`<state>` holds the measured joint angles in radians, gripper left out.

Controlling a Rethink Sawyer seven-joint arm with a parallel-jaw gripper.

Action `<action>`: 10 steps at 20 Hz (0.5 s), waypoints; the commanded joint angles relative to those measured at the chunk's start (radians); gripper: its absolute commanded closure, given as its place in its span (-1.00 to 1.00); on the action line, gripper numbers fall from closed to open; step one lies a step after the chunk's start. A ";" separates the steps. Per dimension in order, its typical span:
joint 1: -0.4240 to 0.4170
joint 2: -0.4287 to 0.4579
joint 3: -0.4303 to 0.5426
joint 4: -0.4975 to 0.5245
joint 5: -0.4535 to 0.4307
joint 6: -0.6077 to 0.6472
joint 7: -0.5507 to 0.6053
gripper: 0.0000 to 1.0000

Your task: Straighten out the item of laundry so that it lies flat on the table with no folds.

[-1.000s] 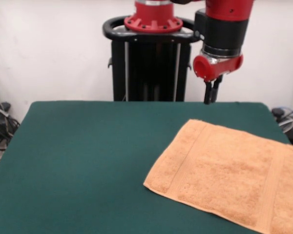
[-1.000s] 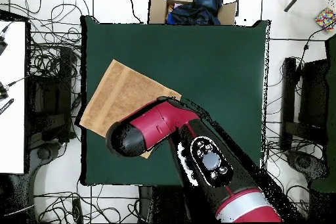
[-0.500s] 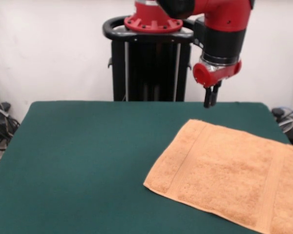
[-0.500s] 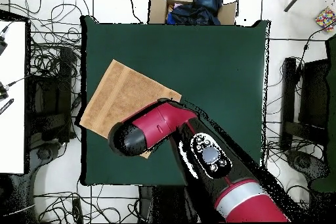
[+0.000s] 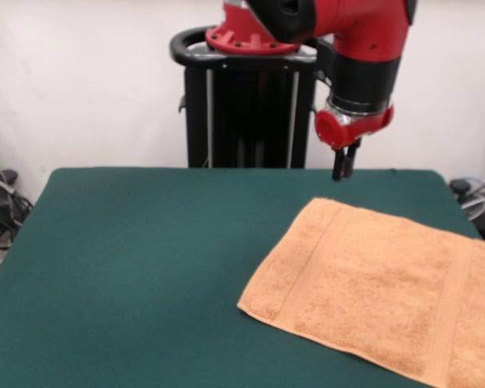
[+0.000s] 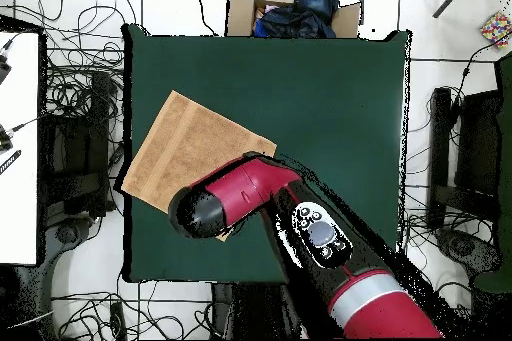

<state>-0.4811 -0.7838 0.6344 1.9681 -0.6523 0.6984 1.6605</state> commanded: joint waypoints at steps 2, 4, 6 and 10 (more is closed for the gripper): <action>0.039 0.020 -0.066 0.008 -0.009 -0.038 0.103 1.00; 0.042 0.015 -0.068 0.009 -0.006 -0.035 0.102 1.00; 0.043 0.013 -0.069 0.007 -0.001 -0.032 0.100 1.00; 0.046 0.013 -0.072 0.005 0.005 -0.032 0.094 1.00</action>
